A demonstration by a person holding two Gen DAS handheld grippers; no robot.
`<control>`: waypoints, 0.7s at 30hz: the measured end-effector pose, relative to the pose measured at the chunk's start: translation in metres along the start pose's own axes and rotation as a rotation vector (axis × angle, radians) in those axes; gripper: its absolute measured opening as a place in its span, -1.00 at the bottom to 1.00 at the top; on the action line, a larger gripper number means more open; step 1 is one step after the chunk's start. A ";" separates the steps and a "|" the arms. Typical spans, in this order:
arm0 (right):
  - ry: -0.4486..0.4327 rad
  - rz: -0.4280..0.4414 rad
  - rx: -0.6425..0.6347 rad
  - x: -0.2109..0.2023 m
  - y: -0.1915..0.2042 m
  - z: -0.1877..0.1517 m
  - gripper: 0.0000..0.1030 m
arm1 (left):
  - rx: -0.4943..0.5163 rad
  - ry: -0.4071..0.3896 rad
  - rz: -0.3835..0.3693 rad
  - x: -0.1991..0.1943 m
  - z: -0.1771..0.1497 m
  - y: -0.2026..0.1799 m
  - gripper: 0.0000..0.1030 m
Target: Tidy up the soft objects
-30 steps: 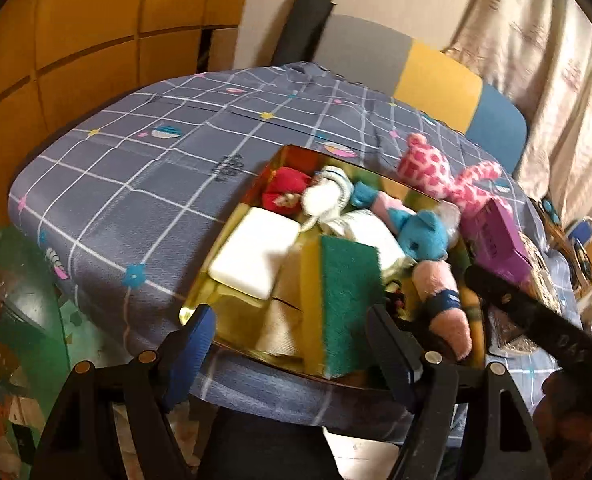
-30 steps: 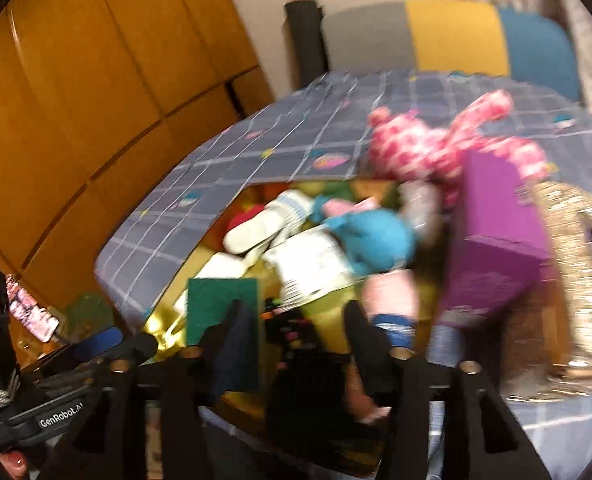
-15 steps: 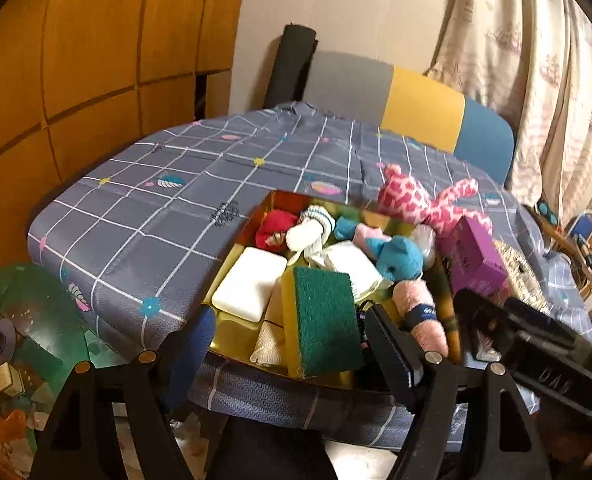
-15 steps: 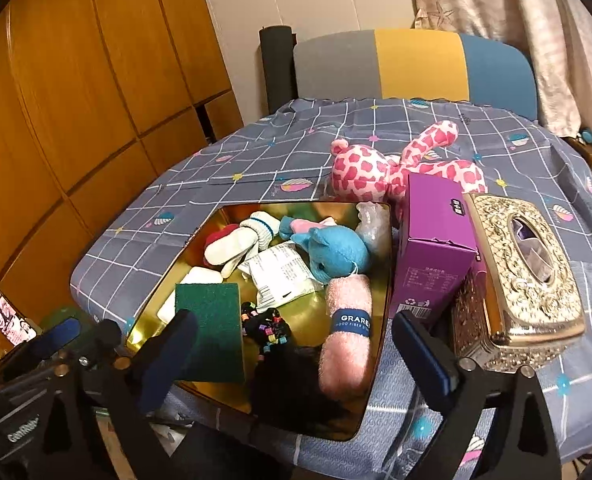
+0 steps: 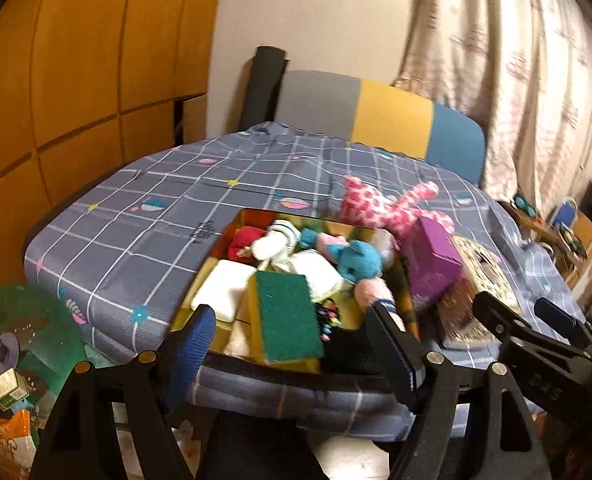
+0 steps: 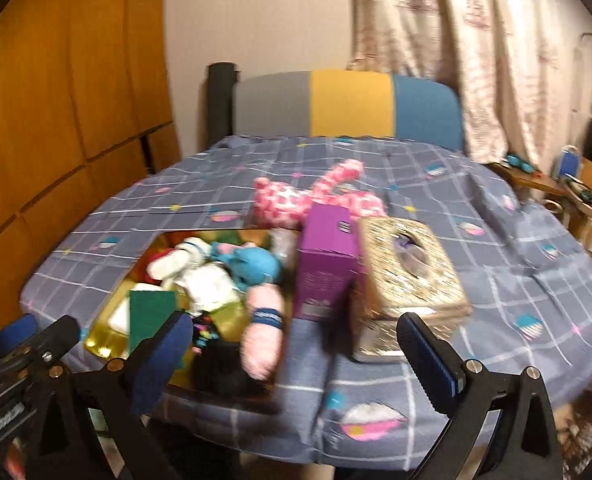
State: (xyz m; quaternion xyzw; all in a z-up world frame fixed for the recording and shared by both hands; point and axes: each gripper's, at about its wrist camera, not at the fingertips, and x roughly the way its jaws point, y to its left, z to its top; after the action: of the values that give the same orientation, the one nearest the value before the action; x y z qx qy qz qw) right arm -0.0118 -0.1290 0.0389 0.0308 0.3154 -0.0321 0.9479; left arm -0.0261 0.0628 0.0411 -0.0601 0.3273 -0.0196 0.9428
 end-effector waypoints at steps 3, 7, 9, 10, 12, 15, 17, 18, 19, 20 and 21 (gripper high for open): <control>0.029 -0.059 0.039 -0.001 -0.012 -0.008 0.99 | 0.041 0.012 -0.006 -0.003 -0.006 -0.015 0.54; 0.116 -0.072 0.094 0.003 -0.027 -0.014 0.99 | 0.076 0.012 0.011 -0.007 -0.013 -0.029 0.54; 0.122 -0.068 0.103 0.003 -0.032 -0.017 0.99 | 0.091 0.007 0.039 -0.010 -0.015 -0.033 0.54; 0.120 -0.070 0.103 0.002 -0.033 -0.018 0.99 | 0.097 0.003 0.057 -0.011 -0.017 -0.034 0.54; 0.115 -0.061 0.098 0.000 -0.031 -0.020 0.99 | 0.094 0.003 0.061 -0.012 -0.018 -0.035 0.54; 0.098 -0.053 0.082 -0.005 -0.026 -0.020 0.99 | 0.075 0.006 0.047 -0.013 -0.018 -0.031 0.54; 0.086 -0.059 0.058 -0.008 -0.021 -0.020 0.99 | 0.063 0.012 0.043 -0.012 -0.018 -0.029 0.54; 0.079 -0.059 0.048 -0.009 -0.020 -0.020 0.99 | 0.060 0.014 0.047 -0.012 -0.018 -0.028 0.54; 0.070 -0.059 0.042 -0.011 -0.018 -0.020 0.99 | 0.056 0.013 0.054 -0.012 -0.018 -0.027 0.54; 0.065 -0.059 0.040 -0.012 -0.017 -0.020 0.99 | 0.055 0.010 0.058 -0.012 -0.018 -0.027 0.54; 0.059 -0.060 0.038 -0.013 -0.017 -0.019 0.99 | 0.055 0.006 0.066 -0.013 -0.018 -0.027 0.54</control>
State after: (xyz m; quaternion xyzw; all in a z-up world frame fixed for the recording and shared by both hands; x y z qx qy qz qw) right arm -0.0352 -0.1435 0.0308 0.0405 0.3434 -0.0654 0.9360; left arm -0.0473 0.0354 0.0380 -0.0232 0.3313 0.0024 0.9432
